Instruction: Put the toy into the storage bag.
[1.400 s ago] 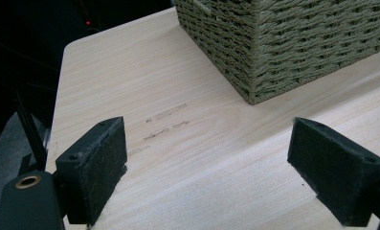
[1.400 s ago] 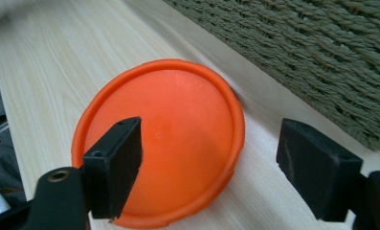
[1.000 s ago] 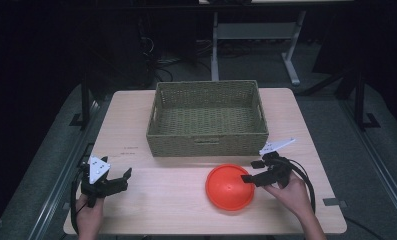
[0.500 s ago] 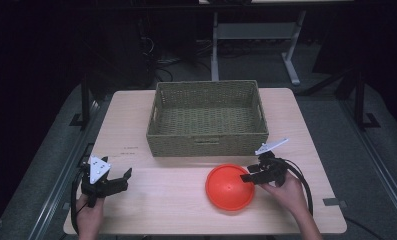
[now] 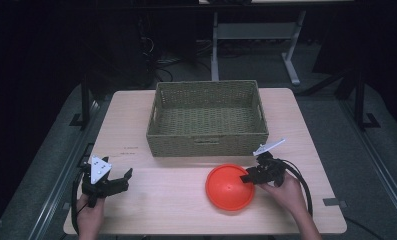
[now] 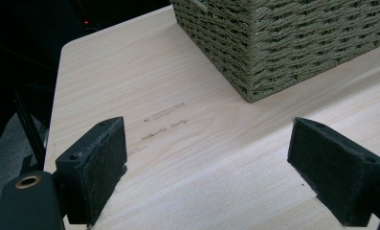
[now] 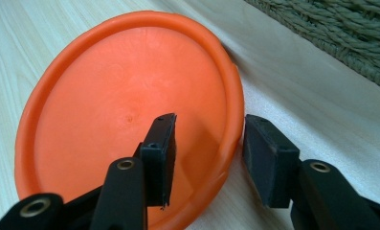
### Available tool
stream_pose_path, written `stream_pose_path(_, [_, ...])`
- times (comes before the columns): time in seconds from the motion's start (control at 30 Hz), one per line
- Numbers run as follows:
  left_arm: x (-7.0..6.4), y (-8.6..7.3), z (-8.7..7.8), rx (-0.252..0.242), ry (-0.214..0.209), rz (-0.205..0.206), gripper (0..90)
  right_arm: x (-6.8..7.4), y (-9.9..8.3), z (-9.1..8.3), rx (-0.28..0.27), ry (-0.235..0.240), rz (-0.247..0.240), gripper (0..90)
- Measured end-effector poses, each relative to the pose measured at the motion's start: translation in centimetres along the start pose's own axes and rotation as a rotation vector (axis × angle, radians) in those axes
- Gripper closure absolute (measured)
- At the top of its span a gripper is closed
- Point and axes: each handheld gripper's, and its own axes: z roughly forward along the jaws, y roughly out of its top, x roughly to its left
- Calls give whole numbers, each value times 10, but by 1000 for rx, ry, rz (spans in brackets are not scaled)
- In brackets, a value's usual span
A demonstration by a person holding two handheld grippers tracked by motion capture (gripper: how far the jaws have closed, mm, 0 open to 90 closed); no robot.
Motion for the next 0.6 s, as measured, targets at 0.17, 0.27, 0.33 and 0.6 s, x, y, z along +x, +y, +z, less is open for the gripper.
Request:
stream_pose_path(0.17, [0,0,0,0,1,5,128,0,0,2,8,5,-6,557])
stream_pose_path(0.27, [0,0,0,1,0,0,128,-1,-1,1,-2,13,-2,568])
stream_pose_path(0.33, [0,0,0,1,0,-1,128,-2,-1,0,1,19,5,580])
stream_pose_path(0.6, [-1,0,0,2,1,3,128,-5,-2,1,2,27,15,615])
